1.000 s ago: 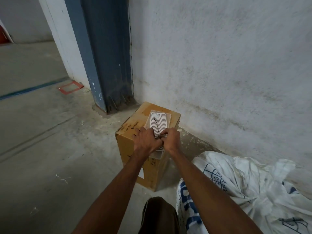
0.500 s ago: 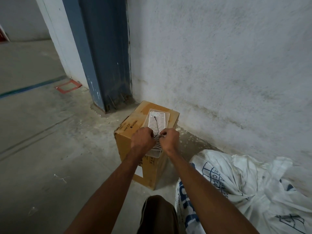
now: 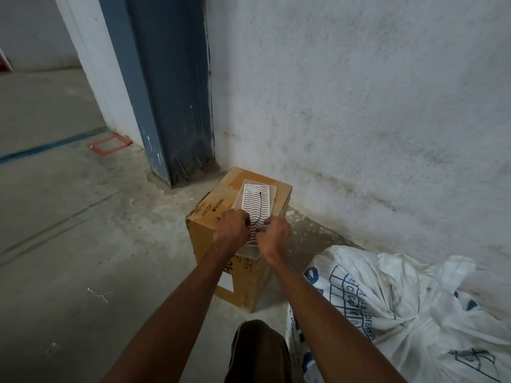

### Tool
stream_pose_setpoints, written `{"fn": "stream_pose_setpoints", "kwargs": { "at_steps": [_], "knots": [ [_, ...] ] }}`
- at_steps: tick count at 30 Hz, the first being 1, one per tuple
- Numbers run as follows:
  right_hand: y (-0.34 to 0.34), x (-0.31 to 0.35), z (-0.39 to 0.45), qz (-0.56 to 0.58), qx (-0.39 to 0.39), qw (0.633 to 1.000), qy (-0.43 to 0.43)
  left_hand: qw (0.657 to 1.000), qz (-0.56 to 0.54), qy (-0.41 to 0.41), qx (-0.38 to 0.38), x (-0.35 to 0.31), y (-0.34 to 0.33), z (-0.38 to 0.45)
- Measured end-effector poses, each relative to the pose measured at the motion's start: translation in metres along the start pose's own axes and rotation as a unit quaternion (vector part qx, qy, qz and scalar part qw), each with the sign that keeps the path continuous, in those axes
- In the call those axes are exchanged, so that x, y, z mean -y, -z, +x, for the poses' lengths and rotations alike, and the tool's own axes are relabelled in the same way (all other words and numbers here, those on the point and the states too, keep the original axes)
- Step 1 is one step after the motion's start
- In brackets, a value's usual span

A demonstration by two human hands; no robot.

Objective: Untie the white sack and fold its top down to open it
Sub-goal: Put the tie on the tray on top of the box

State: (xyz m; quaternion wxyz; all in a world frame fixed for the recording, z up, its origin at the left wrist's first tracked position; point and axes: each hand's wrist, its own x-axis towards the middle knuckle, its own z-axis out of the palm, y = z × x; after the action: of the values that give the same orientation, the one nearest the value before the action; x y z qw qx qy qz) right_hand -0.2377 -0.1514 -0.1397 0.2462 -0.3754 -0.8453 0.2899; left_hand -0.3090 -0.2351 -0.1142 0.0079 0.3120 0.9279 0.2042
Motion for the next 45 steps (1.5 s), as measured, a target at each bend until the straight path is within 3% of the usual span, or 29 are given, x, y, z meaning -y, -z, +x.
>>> {"fn": "stream_pose_setpoints", "kwargs": {
  "at_steps": [14, 20, 32, 40, 45],
  "knots": [
    [0.002, 0.012, -0.003, 0.005, 0.033, 0.998, -0.044, 0.999, -0.044, 0.026, -0.018, 0.003, 0.005, 0.007],
    [0.004, 0.014, -0.003, 0.002, 0.051, 0.999, -0.015, 0.998, 0.031, 0.019, -0.047, 0.008, -0.008, -0.001],
    [0.015, 0.010, -0.002, -0.023, 0.080, 0.996, 0.033, 0.998, -0.025, -0.024, -0.053, 0.005, -0.015, 0.001],
    [0.020, 0.008, -0.005, 0.016, 0.069, 0.996, 0.044, 0.998, 0.000, -0.011, -0.061, 0.007, -0.019, 0.000],
    [0.045, 0.002, -0.017, 0.051, 0.043, 0.996, 0.053, 0.989, -0.098, 0.024, -0.107, -0.008, -0.004, -0.029]
  ]
}}
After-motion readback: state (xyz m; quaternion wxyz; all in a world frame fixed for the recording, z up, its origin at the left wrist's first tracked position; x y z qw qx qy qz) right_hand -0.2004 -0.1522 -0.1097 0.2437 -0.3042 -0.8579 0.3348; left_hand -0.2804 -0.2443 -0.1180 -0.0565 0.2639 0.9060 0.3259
